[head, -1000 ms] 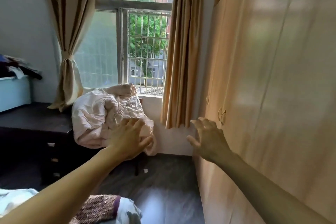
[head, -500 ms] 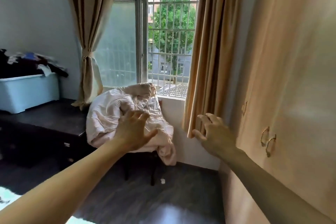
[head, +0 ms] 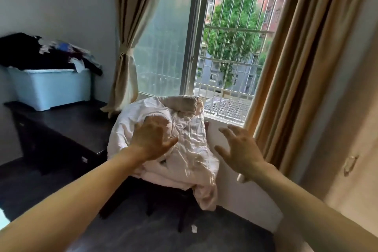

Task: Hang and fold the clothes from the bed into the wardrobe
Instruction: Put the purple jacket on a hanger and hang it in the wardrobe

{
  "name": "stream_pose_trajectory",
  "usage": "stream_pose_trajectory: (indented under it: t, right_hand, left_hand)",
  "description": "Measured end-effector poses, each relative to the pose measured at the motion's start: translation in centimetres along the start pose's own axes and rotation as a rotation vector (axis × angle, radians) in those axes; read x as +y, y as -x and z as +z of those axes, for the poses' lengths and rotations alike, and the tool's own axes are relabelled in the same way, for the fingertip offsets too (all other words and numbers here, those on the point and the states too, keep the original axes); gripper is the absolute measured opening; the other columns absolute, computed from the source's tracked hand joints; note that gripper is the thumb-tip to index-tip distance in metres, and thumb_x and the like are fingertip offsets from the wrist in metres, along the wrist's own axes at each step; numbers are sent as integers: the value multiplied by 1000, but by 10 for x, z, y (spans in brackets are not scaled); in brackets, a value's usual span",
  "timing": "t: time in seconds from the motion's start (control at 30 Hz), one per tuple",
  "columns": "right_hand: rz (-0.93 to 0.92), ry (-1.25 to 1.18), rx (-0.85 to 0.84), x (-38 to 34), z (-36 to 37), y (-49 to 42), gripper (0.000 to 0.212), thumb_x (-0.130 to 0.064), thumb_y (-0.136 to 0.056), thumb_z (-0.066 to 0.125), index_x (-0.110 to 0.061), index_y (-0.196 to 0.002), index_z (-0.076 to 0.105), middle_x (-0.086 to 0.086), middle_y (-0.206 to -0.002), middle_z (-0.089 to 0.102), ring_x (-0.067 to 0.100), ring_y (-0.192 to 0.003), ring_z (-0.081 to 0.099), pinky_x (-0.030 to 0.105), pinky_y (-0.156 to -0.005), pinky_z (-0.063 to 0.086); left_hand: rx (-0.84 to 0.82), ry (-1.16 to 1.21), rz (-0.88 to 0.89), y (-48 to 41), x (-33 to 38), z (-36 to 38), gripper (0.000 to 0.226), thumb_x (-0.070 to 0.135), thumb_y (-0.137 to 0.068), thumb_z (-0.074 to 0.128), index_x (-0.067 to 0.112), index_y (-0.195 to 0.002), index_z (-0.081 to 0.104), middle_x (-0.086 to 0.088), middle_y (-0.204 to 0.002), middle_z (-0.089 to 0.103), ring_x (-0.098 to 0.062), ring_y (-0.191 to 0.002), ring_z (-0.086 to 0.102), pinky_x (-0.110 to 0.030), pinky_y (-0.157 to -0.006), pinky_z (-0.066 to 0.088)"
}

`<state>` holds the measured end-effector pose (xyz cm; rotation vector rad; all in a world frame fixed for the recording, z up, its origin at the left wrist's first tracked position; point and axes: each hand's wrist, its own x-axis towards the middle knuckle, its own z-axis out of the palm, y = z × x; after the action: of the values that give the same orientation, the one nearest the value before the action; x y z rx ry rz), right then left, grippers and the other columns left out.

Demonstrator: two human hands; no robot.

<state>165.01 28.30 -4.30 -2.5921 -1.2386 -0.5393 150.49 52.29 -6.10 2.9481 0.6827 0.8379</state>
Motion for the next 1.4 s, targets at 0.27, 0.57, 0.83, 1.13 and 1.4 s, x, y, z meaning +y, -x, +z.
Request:
stream_pose_trajectory:
  t: [0.27, 0.57, 0.83, 1.13, 1.4]
  right_hand:
    - [-173, -56, -15, 2, 70, -134, 63, -59, -93, 48, -29, -148, 35, 5, -156, 33, 30, -142, 30, 50, -112, 33]
    - [-452, -278, -112, -5, 162, -270, 62, -51, -93, 54, -26, -147, 38, 6, -153, 36, 30, -138, 32, 42, -109, 36]
    - [-696, -474, -146, -62, 193, -349, 61, -53, -94, 52, -26, -148, 38, 4, -154, 37, 29, -141, 32, 47, -113, 34]
    - [-924, -587, -228, -196, 231, -365, 62, -50, -94, 54, -24, -148, 39, 4, -151, 38, 28, -140, 31, 44, -110, 35]
    - [-1092, -549, -262, -333, 235, -378, 63, -55, -95, 51, -30, -150, 32, 0, -156, 31, 27, -144, 25, 53, -111, 36]
  left_hand:
    - [-41, -86, -180, -68, -61, 53, 68, 71, -83, 51, 26, -134, 47, 3, -144, 47, -24, -133, 39, -49, -104, 36]
    - [-119, -316, -462, -101, -108, 97, 71, 68, -85, 51, 24, -141, 45, 3, -148, 42, -22, -137, 36, -50, -106, 37]
    - [-152, -512, -688, -84, -133, 65, 67, 64, -86, 51, 24, -140, 45, 2, -149, 42, -23, -137, 36, -48, -106, 36]
    - [-121, -582, -981, -23, -192, 28, 66, 64, -88, 51, 24, -141, 43, 1, -150, 39, -25, -136, 35, -50, -108, 34]
    - [-3, -576, -1147, 30, -283, 11, 65, 63, -89, 50, 27, -142, 41, 2, -151, 38, -24, -137, 34, -48, -108, 35]
